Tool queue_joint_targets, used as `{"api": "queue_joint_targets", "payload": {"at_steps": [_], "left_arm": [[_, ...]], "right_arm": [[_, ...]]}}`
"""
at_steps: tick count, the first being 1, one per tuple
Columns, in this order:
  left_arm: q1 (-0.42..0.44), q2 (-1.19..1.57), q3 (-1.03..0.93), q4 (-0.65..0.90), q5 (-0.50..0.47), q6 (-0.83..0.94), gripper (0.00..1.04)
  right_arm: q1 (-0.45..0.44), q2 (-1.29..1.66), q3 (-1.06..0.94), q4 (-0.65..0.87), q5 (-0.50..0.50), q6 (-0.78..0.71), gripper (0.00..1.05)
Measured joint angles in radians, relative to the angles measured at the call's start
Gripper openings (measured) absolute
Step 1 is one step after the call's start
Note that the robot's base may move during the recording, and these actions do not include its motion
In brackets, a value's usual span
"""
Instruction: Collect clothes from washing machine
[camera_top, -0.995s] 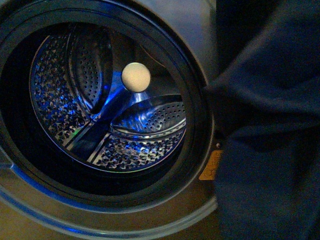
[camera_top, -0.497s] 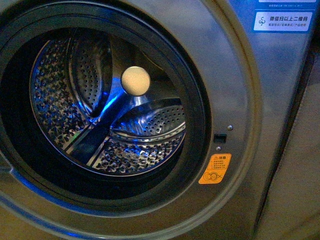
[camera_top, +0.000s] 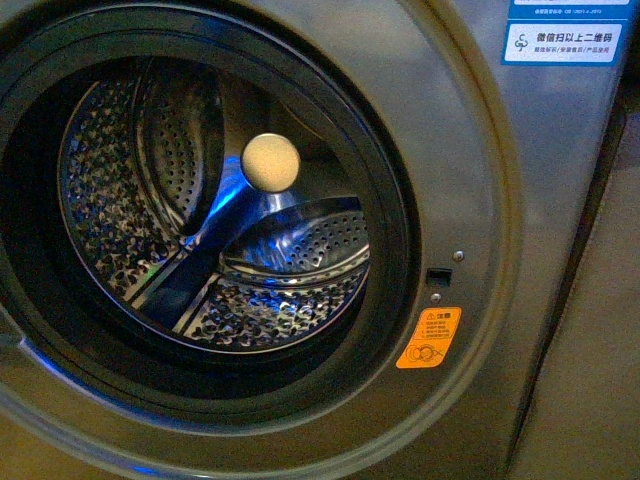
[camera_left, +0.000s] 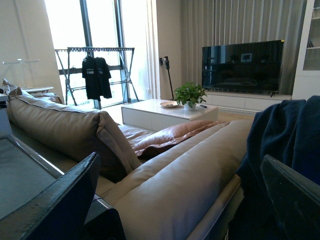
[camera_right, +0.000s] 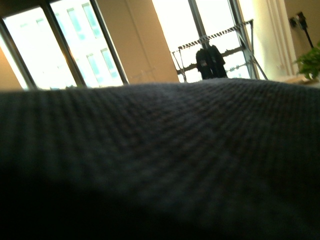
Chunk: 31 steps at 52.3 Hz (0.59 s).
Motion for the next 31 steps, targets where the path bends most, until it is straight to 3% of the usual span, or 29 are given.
{"api": "queue_joint_targets", "payload": {"at_steps": [10,28,31], "left_arm": [[0.0,0.0,0.0,0.0,0.0,0.0,0.98],[0.0,0.0,0.0,0.0,0.0,0.0,0.98],[0.0,0.0,0.0,0.0,0.0,0.0,0.98]], "right_arm": [[-0.003,-0.004,-0.188,-0.166,-0.092,-0.235,0.05],[0.049,0.012,-0.559,-0.35,-0.077,-0.629,0.05],[0.069,0.029,-0.625,-0.407,-0.047,-0.711,0.15]]}}
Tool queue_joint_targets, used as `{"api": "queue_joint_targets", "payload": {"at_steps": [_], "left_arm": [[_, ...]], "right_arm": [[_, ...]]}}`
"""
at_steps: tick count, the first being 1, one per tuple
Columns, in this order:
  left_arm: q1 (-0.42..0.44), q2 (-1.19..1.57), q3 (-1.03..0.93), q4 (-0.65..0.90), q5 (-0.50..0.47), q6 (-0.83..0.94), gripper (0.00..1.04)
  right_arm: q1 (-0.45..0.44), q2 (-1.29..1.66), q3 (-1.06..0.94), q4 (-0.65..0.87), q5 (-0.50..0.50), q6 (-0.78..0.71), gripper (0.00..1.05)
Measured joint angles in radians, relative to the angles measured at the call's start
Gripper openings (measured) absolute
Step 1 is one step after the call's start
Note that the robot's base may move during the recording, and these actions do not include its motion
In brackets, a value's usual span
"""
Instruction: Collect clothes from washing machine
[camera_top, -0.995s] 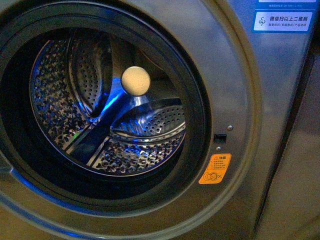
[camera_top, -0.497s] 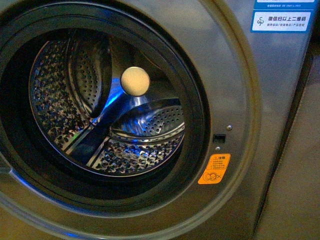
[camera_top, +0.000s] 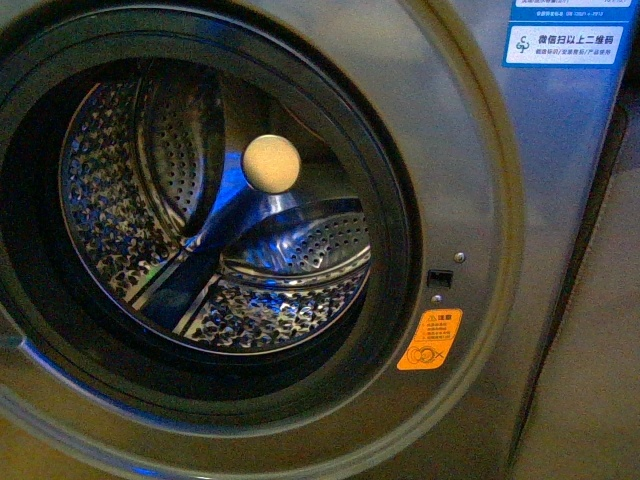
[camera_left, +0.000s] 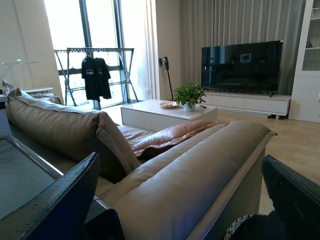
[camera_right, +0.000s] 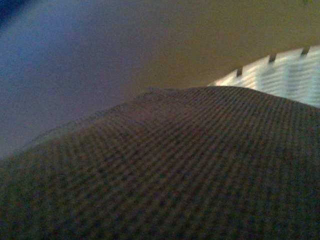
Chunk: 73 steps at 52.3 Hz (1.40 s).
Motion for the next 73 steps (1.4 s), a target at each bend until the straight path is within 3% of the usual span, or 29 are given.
{"api": "queue_joint_targets", "payload": {"at_steps": [4,13,19,24,36,45,54,65,73], "left_arm": [[0.0,0.0,0.0,0.0,0.0,0.0,0.98],[0.0,0.0,0.0,0.0,0.0,0.0,0.98],[0.0,0.0,0.0,0.0,0.0,0.0,0.98],[0.0,0.0,0.0,0.0,0.0,0.0,0.98],[0.0,0.0,0.0,0.0,0.0,0.0,0.98],[0.0,0.0,0.0,0.0,0.0,0.0,0.98],[0.0,0.0,0.0,0.0,0.0,0.0,0.98],[0.0,0.0,0.0,0.0,0.0,0.0,0.98],[0.0,0.0,0.0,0.0,0.0,0.0,0.98]], "right_arm": [[0.026,0.048,-0.083,-0.063,0.065,-0.107,0.31],[0.06,0.175,-0.196,-0.051,0.186,-0.246,0.59],[0.076,0.229,-0.224,-0.008,0.209,-0.267,0.8],[0.084,0.198,-0.232,0.018,0.172,-0.246,0.99],[0.13,-0.167,-0.252,0.119,0.007,-0.095,0.97],[0.231,-0.481,-0.252,0.348,0.034,0.162,0.97],[0.439,-0.682,-0.266,0.467,0.192,0.326,0.97],[0.85,-0.86,-0.424,0.533,0.531,0.321,0.97],[0.973,-0.928,-0.409,0.156,0.72,0.149,0.76]]}}
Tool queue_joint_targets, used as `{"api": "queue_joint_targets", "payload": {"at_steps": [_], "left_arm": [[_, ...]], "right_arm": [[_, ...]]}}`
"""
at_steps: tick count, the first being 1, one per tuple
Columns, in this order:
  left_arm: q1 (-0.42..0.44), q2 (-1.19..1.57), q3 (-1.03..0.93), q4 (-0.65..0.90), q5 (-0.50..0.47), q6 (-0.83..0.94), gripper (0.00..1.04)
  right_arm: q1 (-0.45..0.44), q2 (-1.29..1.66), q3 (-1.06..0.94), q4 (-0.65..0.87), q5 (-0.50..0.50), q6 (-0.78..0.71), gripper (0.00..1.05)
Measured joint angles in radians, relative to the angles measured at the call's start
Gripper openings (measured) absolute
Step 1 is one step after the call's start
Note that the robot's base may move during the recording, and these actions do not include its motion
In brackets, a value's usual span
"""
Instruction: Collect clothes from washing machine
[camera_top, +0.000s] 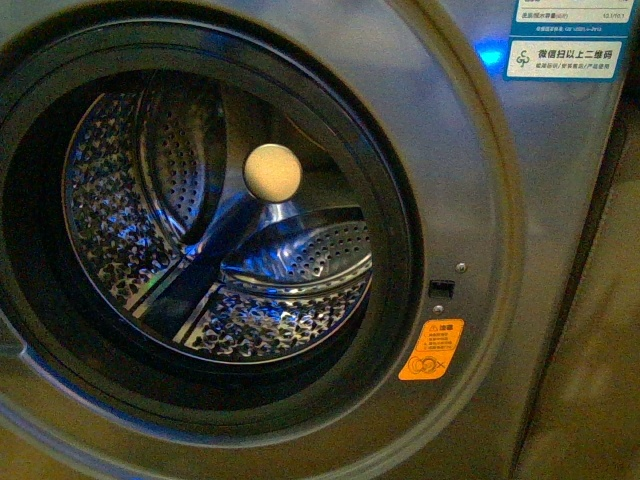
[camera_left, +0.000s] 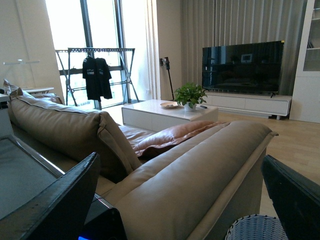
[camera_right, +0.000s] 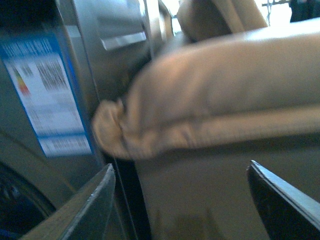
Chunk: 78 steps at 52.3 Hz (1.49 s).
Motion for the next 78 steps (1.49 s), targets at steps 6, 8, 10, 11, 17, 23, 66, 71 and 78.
{"api": "queue_joint_targets", "payload": {"at_steps": [6,8,10,11,17,23,66,71,78], "left_arm": [[0.0,0.0,0.001,0.0,-0.001,0.0,0.98],[0.0,0.0,0.001,0.0,0.0,0.0,0.98],[0.0,0.0,0.001,0.0,-0.001,0.0,0.98],[0.0,0.0,0.001,0.0,0.0,0.0,0.98],[-0.001,0.0,0.005,-0.004,-0.011,0.0,0.98],[-0.013,0.128,0.282,-0.304,-0.285,0.008,0.98],[0.233,-0.602,-0.821,-0.122,-0.637,-0.146,0.84],[0.292,-0.733,-1.079,0.025,-0.583,-0.096,0.68],[0.375,-0.902,-1.326,0.135,-0.513,-0.072,0.48]], "right_arm": [[0.039,-0.065,-0.123,-0.026,0.045,-0.075,0.52],[0.047,-0.079,-0.145,-0.018,0.052,-0.081,0.46],[0.093,-0.103,-0.178,-0.007,0.119,-0.087,0.37],[0.11,-0.113,-0.19,-0.003,0.134,-0.089,0.34],[0.149,-0.156,-0.246,0.017,0.142,-0.097,0.16],[0.152,-0.194,-0.302,0.028,0.146,-0.1,0.02],[0.153,-0.394,-0.466,0.0,0.15,-0.1,0.02],[0.153,-0.495,-0.475,-0.124,0.151,-0.101,0.02],[0.153,-0.554,-0.484,-0.138,0.15,-0.1,0.02]]}}
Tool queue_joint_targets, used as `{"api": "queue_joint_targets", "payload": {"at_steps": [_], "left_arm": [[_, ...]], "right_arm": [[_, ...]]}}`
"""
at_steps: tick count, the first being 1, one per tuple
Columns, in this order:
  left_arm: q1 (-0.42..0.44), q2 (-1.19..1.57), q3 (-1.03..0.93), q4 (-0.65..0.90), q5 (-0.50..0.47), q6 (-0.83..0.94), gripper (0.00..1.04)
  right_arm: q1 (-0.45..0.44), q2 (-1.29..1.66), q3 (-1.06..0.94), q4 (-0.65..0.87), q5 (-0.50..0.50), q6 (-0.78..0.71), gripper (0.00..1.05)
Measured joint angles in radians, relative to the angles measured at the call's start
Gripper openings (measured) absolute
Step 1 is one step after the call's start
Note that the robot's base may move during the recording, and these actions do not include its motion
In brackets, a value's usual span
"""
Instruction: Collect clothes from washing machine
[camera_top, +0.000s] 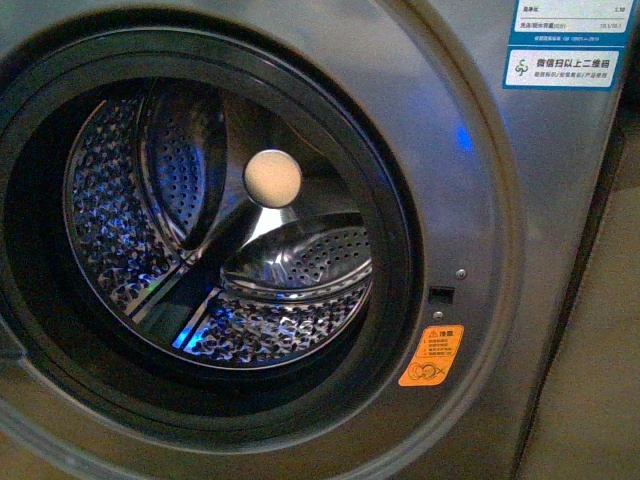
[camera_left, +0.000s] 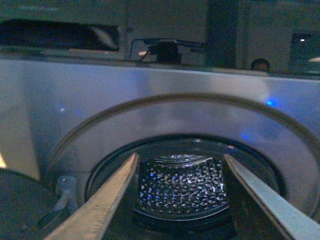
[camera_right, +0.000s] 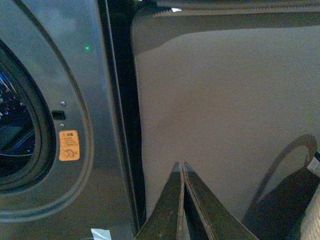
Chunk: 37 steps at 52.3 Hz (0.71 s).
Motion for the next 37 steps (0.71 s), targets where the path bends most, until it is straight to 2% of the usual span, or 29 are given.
{"api": "queue_joint_targets", "payload": {"at_steps": [11,16,24,36,37], "left_arm": [[0.097,-0.127,-0.256,0.093,0.101,0.01,0.19],[0.149,-0.182,-0.38,0.132,0.151,0.014,0.02],[0.221,-0.276,-0.512,0.185,0.218,0.016,0.04],[0.285,-0.353,-0.635,0.218,0.281,0.016,0.04],[0.312,-0.366,-0.649,0.22,0.328,0.016,0.04]], "right_arm": [[0.0,-0.024,-0.029,-0.001,0.0,0.0,0.02],[0.0,-0.026,-0.029,-0.001,0.0,0.0,0.02],[0.0,-0.026,-0.029,-0.001,0.0,0.0,0.02],[0.0,-0.026,-0.029,-0.001,0.0,0.0,0.02],[0.0,-0.026,-0.029,-0.001,0.0,0.0,0.02]]}}
